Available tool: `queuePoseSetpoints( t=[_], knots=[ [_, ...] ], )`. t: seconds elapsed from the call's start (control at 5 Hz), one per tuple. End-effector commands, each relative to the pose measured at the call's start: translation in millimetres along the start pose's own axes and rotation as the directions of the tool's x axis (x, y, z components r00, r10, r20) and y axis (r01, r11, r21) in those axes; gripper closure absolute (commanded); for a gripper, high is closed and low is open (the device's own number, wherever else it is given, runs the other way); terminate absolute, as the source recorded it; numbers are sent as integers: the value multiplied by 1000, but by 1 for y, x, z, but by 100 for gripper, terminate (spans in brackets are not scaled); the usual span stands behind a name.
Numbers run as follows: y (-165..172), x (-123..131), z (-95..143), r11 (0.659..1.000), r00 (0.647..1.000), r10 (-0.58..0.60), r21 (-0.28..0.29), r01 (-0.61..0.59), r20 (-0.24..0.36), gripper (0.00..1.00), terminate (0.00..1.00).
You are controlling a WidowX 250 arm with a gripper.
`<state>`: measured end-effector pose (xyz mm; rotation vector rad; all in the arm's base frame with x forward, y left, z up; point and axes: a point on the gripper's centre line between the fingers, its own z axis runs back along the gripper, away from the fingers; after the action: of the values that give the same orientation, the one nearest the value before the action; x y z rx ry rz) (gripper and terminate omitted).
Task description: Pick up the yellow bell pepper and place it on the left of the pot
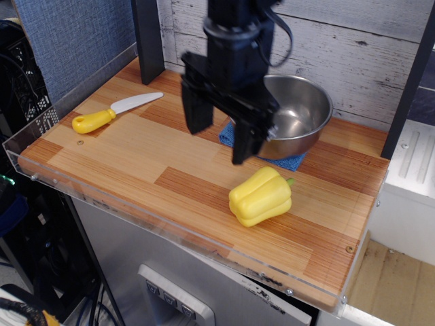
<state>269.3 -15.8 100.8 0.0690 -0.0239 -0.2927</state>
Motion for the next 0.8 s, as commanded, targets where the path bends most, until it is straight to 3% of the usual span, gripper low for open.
queuePoseSetpoints(
  t=[0.0,0.6],
  knots=[
    [-26,12,-17,995,995,-98,15,99,-33,0,0],
    [-36,7,-46,992,986,-122,24,126,-116,0,0]
  ],
)
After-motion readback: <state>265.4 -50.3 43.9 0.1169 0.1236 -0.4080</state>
